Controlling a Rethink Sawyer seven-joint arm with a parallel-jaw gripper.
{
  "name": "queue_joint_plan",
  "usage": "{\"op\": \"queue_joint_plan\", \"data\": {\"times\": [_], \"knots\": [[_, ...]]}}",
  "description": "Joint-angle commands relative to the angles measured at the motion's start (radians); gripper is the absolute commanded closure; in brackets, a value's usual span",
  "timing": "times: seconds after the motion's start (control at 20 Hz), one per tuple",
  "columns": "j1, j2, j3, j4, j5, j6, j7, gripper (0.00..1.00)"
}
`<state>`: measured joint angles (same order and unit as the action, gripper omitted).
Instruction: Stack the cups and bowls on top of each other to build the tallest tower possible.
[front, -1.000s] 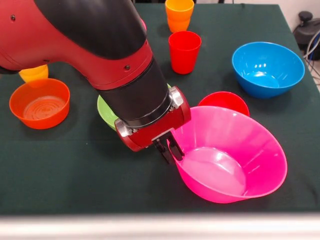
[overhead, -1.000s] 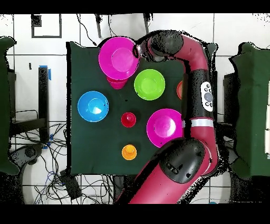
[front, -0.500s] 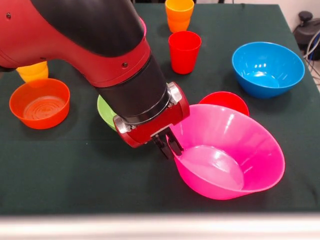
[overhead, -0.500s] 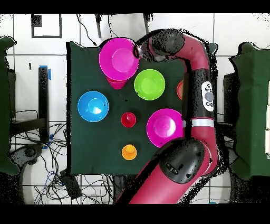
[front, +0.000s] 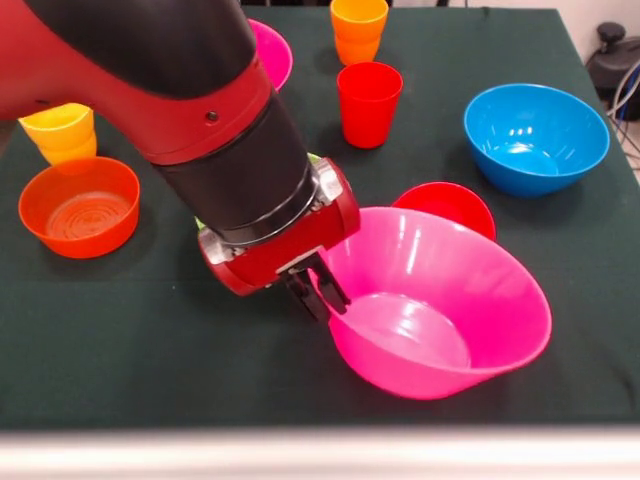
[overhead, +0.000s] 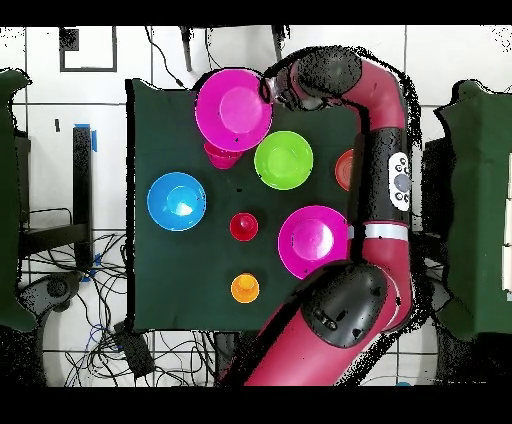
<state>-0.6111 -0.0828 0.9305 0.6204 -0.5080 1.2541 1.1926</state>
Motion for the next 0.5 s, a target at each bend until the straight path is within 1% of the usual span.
{"op": "queue_joint_plan", "data": {"times": [0.05, 0.25, 0.5], "knots": [[0.055, -0.011, 0.053, -0.154, -0.047, 0.129, -0.325, 1.00], [0.074, 0.027, 0.099, -0.227, -0.077, 0.160, -0.344, 1.00], [0.093, 0.051, 0.176, -0.305, -0.151, 0.220, -0.344, 1.00]]}}
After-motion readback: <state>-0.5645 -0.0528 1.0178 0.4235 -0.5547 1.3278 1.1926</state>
